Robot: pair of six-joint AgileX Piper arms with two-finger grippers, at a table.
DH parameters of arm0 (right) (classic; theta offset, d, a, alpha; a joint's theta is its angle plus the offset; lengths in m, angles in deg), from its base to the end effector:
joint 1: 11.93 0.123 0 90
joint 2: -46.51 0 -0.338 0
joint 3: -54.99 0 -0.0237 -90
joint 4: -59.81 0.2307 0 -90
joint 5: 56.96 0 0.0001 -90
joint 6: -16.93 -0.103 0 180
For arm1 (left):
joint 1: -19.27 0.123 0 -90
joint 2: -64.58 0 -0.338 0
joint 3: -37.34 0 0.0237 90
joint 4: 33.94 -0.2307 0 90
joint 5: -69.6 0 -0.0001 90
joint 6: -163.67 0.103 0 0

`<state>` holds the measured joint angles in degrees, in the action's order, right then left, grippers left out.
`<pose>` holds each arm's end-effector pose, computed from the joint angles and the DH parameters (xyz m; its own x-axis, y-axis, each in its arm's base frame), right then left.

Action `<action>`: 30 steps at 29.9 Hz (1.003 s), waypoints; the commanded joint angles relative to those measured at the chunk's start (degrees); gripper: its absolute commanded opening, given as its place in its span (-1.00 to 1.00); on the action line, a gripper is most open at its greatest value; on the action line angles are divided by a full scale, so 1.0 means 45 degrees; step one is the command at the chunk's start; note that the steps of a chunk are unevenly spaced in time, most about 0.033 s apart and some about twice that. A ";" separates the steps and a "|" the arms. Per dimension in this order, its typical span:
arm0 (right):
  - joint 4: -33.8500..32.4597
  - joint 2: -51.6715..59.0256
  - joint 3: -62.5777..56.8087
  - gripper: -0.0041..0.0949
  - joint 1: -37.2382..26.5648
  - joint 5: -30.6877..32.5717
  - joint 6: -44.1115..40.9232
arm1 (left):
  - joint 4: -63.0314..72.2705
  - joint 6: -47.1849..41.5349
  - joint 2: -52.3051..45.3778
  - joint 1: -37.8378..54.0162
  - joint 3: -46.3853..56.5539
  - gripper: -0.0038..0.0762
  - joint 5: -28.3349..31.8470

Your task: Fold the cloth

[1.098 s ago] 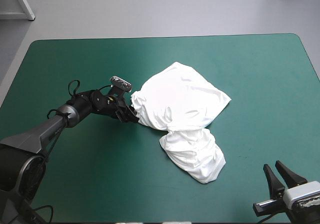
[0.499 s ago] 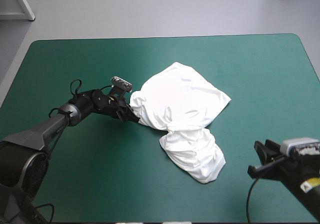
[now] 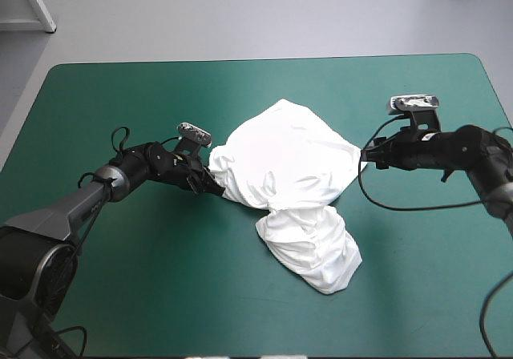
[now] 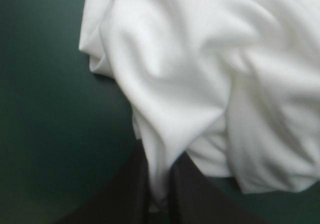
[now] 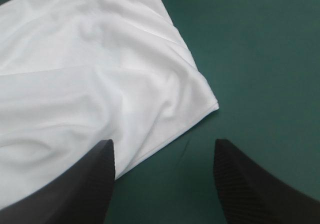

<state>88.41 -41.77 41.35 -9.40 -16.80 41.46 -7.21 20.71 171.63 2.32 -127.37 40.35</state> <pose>0.2837 0.0444 0.3630 -0.7391 -0.0644 -0.6705 -0.2713 0.9396 0.2088 0.3363 -0.1262 0.2567 -0.7066 0.4503 -0.5458 0.5711 0.8184 -0.0642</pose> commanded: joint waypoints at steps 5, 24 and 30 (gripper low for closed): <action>0.0306 -0.2356 0.1565 0.21 0.0239 -0.0718 0.0952 | 0.0428 -0.0102 -0.0345 -0.0098 -0.0214 -0.86 -0.0726; -0.0402 -0.4300 0.1589 0.19 0.0398 -0.2447 0.1551 | 0.0428 -0.0102 -0.0345 -0.0098 -0.0214 -0.86 -0.0726; -0.0431 -0.4610 0.1589 0.15 0.0876 -0.2776 0.1683 | 0.0428 -0.0102 -0.0345 -0.0098 -0.0214 -0.86 -0.0726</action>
<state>86.00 -64.69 46.85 -6.62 -26.99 48.31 -6.63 20.71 171.68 2.32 -127.52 39.51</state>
